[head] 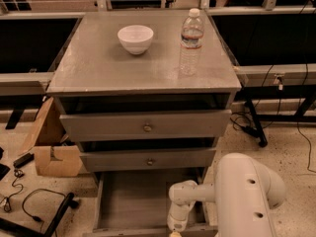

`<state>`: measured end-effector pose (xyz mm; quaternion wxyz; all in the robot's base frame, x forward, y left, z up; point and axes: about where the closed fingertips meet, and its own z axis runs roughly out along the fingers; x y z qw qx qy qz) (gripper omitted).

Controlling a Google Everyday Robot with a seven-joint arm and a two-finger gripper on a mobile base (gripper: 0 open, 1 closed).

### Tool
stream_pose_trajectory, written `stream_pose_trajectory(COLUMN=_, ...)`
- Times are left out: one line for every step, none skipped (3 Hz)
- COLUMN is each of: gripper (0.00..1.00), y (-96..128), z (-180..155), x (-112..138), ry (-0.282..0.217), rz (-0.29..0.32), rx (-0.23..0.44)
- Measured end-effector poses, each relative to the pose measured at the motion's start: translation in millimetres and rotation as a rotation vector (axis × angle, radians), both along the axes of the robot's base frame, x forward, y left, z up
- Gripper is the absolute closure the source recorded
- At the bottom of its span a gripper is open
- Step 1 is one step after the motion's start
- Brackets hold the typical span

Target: Open bottom drawer

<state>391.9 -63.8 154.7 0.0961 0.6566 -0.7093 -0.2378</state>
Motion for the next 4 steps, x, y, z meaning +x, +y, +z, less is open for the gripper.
stream_pose_trajectory(gripper=0.0, y=-3.0, z=22.9, x=-5.7, ry=-0.033, rz=0.053, rx=0.064)
stream_pose_trajectory(gripper=0.0, y=-13.9, z=80.2, x=-17.1, ry=-0.122, rz=0.142, rx=0.134)
stream_pose_trajectory(gripper=0.0, y=-34.3, z=141.0, x=-28.5, ry=-0.178, rz=0.227, rx=0.168)
stream_pose_trajectory(gripper=0.0, y=-53.7, z=201.6, x=-33.3, ry=-0.245, rz=0.269, rx=0.152)
